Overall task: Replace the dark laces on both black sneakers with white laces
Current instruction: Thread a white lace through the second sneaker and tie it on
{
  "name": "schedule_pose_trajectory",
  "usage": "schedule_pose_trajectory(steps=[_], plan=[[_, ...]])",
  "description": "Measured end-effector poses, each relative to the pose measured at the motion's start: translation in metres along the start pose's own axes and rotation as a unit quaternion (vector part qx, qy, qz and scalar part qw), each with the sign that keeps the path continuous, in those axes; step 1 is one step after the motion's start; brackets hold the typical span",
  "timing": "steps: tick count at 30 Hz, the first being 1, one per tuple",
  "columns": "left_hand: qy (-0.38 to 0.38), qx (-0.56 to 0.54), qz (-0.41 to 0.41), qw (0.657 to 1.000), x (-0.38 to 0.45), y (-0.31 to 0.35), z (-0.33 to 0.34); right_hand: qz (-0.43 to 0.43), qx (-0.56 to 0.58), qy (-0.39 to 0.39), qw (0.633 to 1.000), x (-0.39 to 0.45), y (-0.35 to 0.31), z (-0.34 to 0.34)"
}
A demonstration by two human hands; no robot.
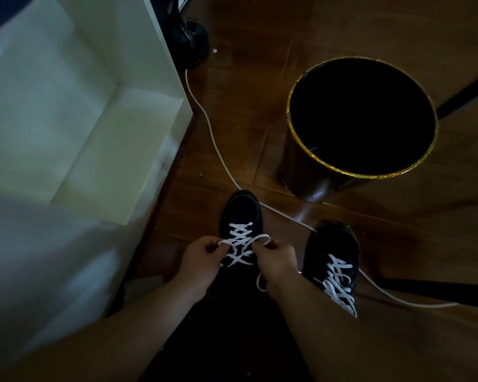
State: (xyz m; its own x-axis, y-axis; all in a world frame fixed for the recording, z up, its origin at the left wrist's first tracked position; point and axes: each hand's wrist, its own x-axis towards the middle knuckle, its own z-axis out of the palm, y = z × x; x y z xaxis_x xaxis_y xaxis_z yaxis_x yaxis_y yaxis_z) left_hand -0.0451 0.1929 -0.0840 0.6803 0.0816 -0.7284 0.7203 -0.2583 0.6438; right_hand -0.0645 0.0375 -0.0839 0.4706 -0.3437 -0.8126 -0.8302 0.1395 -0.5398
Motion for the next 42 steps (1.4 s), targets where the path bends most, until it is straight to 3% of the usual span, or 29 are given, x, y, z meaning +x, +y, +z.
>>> schedule_pose_trajectory(steps=[2, 4, 6, 10, 14, 17, 23, 28, 31, 34, 36, 39, 42], plan=[[0.01, 0.095, 0.059, 0.994, 0.0, -0.003, -0.004, -0.003, -0.035, 0.011, 0.999, 0.0, -0.003, -0.001], [0.015, 0.235, 0.147, 0.961, 0.002, -0.005, -0.011, -0.021, -0.081, 0.03, 0.996, -0.001, -0.006, -0.004], [0.023, 0.284, 0.189, 0.94, 0.003, -0.005, -0.015, -0.038, -0.108, 0.065, 0.991, -0.002, -0.005, -0.006], [0.04, 0.22, 0.135, 0.965, 0.005, -0.007, -0.012, -0.051, -0.103, 0.082, 0.99, -0.006, -0.002, -0.002], [0.014, 0.043, 0.032, 0.998, 0.003, -0.009, -0.017, -0.019, -0.048, 0.042, 0.998, -0.008, 0.003, -0.006], [-0.069, 0.062, 0.021, 0.996, -0.009, -0.009, -0.025, 0.006, -0.015, -0.019, 1.0, -0.008, 0.007, -0.012], [-0.084, 0.128, 0.099, 0.983, -0.018, -0.015, -0.024, -0.079, -0.084, -0.076, 0.99, -0.009, 0.007, -0.016], [-0.029, 0.299, 0.231, 0.925, -0.013, -0.019, -0.021, -0.127, -0.231, -0.063, 0.962, -0.008, 0.002, -0.016], [0.004, 0.368, 0.302, 0.879, -0.02, -0.02, -0.019, -0.182, -0.362, -0.035, 0.914, -0.011, -0.003, -0.02], [0.003, 0.42, 0.368, 0.83, -0.022, -0.024, -0.025, -0.241, -0.416, -0.01, 0.877, -0.021, 0.0, -0.022], [-0.007, 0.383, 0.34, 0.859, -0.023, -0.022, -0.028, -0.26, -0.394, 0.009, 0.881, -0.026, 0.001, -0.023], [-0.027, 0.213, 0.137, 0.967, -0.028, -0.01, -0.023, -0.2, -0.305, 0.001, 0.931, -0.024, 0.0, -0.023], [-0.064, 0.053, 0.013, 0.996, -0.029, -0.005, -0.016, -0.06, -0.15, -0.015, 0.987, -0.022, -0.001, -0.017]])
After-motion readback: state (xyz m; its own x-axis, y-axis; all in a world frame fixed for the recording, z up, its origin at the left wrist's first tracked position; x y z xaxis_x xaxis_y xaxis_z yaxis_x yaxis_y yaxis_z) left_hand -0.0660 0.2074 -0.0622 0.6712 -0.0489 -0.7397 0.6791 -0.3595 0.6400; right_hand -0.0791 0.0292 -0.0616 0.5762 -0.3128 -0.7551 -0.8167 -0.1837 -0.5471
